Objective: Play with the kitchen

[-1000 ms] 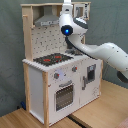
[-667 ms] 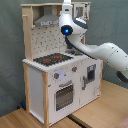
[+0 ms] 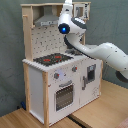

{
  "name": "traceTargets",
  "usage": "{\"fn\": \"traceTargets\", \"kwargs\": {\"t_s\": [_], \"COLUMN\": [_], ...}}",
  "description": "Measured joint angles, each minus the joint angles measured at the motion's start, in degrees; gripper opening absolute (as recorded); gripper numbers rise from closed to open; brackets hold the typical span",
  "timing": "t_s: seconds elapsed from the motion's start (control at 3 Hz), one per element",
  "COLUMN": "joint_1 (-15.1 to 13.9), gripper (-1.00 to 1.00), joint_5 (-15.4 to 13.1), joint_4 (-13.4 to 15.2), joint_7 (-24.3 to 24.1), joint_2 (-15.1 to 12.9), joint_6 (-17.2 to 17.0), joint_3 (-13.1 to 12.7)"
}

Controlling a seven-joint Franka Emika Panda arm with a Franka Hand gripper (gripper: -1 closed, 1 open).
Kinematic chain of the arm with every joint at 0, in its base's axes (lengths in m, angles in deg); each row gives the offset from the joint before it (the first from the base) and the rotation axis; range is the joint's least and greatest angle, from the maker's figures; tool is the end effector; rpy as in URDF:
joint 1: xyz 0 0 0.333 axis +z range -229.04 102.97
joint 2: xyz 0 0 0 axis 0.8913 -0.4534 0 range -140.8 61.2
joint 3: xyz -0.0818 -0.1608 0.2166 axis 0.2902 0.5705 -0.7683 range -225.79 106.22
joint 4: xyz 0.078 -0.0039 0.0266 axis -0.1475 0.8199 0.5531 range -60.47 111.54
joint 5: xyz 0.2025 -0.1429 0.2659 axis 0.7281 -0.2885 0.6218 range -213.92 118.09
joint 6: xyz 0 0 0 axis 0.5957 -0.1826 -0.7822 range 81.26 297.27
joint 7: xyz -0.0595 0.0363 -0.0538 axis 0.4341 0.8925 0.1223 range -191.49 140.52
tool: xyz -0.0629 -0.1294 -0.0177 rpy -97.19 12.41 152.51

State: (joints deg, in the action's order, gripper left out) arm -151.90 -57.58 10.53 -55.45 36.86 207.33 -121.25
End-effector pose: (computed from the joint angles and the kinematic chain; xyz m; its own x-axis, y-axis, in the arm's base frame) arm 0.4887 0.3617 0.7068 0.2643 0.5820 0.7691 -0.7390 -0.3902 0.5492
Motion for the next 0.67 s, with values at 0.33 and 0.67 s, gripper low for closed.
{"fn": "traceTargets", "kwargs": {"t_s": [0.33, 0.67], "joint_1": [-0.88, -2.66], "gripper": [-1.00, -1.00], "joint_5": [0.00, 0.00], "joint_4": [0.03, 0.03], "joint_7": [0.17, 5.14], "joint_2": [-0.61, -2.96], "joint_6": [-5.36, -5.52], "joint_3": [-1.91, -3.21]}}
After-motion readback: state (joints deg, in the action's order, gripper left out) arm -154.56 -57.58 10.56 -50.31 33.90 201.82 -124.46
